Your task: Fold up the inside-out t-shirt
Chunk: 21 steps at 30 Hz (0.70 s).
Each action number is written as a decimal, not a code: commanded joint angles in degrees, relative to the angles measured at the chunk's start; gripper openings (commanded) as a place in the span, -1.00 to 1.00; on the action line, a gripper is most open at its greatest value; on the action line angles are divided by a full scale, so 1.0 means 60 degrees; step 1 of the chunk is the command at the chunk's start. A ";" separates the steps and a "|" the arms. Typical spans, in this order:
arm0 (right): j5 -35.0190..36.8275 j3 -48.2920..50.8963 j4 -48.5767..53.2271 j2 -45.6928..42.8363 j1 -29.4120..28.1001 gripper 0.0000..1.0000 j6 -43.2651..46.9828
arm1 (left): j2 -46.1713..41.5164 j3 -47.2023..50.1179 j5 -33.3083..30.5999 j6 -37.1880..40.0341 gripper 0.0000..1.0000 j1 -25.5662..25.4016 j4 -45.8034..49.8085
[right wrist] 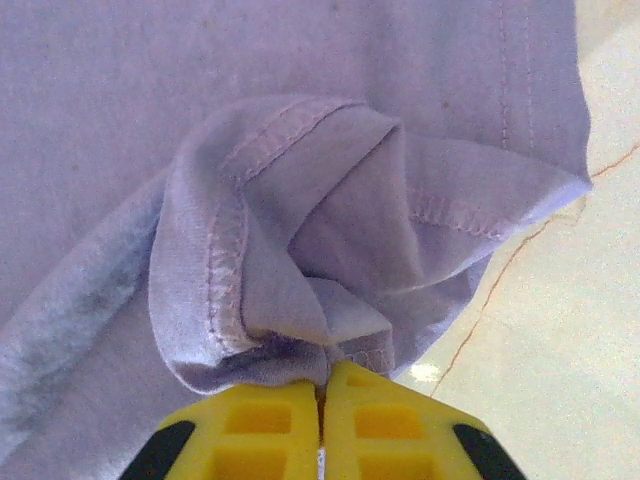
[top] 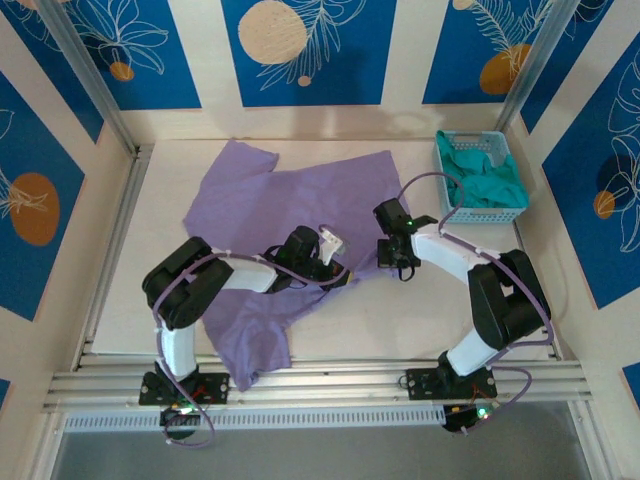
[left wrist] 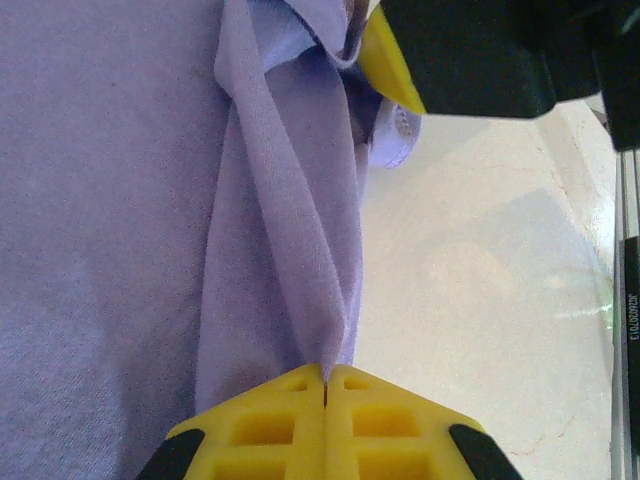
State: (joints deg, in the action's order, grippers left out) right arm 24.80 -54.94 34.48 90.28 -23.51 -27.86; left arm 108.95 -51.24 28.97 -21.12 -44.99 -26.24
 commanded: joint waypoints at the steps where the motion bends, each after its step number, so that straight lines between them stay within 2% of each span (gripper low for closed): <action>1: -0.0425 -0.0206 -0.0121 -0.0324 0.0185 -0.92 0.0257 | 0.0130 0.0034 0.0240 -0.0050 -1.00 0.0110 -0.0092; 5: -0.2008 0.0138 -0.0560 -0.1408 0.0613 -0.99 0.1021 | 0.0138 -0.0108 0.0026 -0.0166 -1.00 0.0154 0.0203; 11: -0.7379 0.1260 -0.1815 -0.3755 0.2574 -1.00 0.1356 | 0.0337 -0.0327 -0.0033 -0.0734 -1.00 0.0428 0.0127; 16: -1.0665 0.1627 -0.2854 -0.4091 0.4077 -1.00 0.0930 | 0.0587 -0.0706 0.0264 -0.1049 -1.00 0.0587 0.0129; 18: -1.1365 0.1667 -0.3227 -0.3801 0.4401 -1.00 0.0708 | 0.0649 -0.0839 0.0309 -0.0993 -1.00 0.0586 0.0255; 21: -1.0763 0.1503 -0.2926 -0.3225 0.4480 -0.99 0.0894 | 0.0666 -0.0893 0.0293 -0.0907 -1.00 0.0596 0.0383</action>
State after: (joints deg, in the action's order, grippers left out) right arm -33.54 -45.95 17.93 68.66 2.92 -22.44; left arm 111.83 -55.35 29.12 -26.52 -41.85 -25.45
